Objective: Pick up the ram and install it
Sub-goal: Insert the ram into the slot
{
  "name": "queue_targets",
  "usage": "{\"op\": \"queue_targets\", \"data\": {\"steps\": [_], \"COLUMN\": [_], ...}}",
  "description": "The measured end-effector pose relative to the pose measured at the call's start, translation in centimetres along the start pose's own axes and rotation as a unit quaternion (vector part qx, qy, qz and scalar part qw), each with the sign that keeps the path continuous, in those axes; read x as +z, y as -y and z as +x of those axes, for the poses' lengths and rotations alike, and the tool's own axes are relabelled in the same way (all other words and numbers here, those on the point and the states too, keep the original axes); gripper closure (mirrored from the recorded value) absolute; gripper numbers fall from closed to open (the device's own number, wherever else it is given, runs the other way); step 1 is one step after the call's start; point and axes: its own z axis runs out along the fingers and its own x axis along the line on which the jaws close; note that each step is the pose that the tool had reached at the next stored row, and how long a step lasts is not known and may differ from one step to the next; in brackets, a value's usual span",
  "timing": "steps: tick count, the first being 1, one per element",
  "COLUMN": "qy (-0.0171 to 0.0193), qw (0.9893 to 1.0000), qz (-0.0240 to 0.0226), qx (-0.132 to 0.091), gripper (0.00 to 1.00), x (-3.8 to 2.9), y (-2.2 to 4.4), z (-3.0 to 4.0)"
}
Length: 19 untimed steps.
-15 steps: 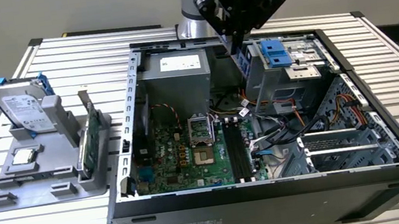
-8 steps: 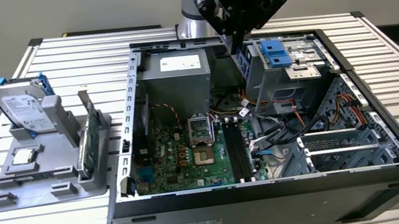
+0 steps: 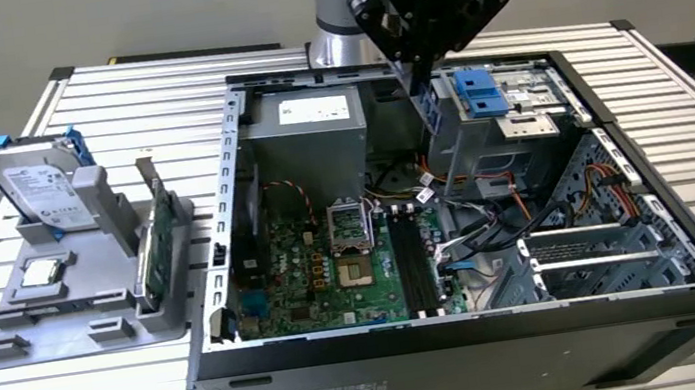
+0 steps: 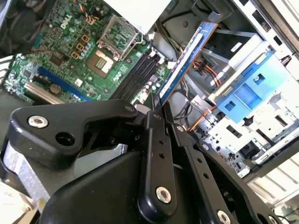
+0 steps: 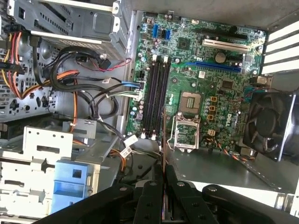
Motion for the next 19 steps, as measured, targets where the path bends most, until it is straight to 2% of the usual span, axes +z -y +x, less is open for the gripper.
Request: {"op": "queue_targets", "data": {"steps": [19], "qy": [0.0], "qw": [1.0], "qz": [0.0], "qx": [0.0], "gripper": [1.0], "x": [0.17], "y": [-0.59], "z": [1.46]}}
